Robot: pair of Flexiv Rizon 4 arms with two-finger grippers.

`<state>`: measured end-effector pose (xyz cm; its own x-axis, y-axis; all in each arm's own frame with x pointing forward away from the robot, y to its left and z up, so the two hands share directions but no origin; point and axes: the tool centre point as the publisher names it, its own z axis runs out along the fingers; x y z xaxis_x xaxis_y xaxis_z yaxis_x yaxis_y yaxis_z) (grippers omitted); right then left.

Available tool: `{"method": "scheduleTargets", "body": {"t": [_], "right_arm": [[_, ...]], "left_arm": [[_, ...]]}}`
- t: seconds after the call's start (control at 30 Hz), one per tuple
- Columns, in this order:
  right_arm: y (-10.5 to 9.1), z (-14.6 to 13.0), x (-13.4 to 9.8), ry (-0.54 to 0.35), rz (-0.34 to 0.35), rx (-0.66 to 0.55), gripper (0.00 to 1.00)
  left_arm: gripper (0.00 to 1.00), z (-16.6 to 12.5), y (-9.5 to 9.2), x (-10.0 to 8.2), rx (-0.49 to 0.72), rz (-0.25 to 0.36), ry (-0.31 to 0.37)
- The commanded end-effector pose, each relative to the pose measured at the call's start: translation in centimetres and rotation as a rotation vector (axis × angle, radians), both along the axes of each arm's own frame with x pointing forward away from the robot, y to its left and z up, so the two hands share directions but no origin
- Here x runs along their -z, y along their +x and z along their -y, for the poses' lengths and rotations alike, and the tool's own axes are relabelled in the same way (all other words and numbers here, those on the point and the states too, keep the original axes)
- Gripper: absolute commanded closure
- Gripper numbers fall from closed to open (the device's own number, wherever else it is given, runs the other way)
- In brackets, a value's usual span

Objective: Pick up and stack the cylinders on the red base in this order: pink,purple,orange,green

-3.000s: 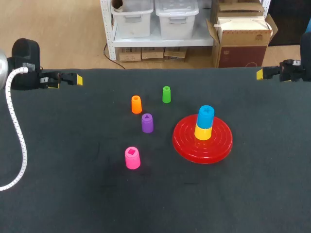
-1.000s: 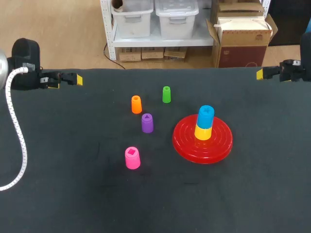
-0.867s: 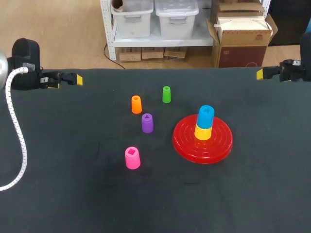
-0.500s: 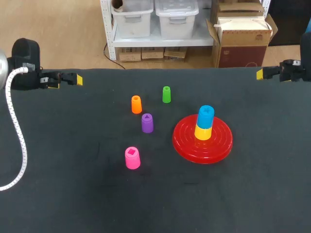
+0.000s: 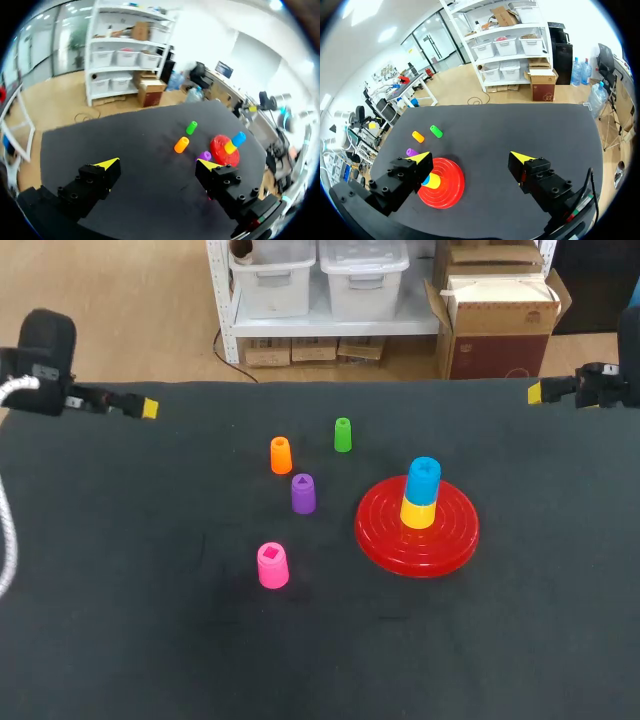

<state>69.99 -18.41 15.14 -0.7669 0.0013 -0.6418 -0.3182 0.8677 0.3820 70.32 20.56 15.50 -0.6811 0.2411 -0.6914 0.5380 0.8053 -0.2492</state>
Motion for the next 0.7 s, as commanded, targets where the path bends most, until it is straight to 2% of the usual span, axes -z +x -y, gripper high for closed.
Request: {"method": "scheduleTargets", "body": {"t": [0.03,0.13,0.23,0.33,0.5,0.7], "right_arm": [[0.0,0.0,0.1,0.001,0.001,-0.002,0.00],[0.0,0.0,0.1,0.001,0.001,-0.002,0.00],[0.0,0.0,0.1,0.001,0.001,-0.002,0.00],[0.0,0.0,0.1,0.001,0.001,-0.002,0.00],[0.0,0.0,0.1,0.001,0.001,-0.002,0.00],[0.0,0.0,0.1,0.001,0.001,-0.002,0.00]], "left_arm": [[0.00,-1.4,-0.1,-0.8,0.564,0.125,0.049],[0.00,-1.6,-0.1,-1.1,0.693,0.144,0.051],[0.00,-1.7,0.0,-1.2,0.761,0.173,0.060],[0.00,-1.7,0.2,-1.2,0.791,0.211,0.060],[0.00,-1.3,-0.1,-1.4,0.849,0.229,0.059],[0.00,-0.7,-0.8,-1.5,0.863,0.244,0.071]]}}
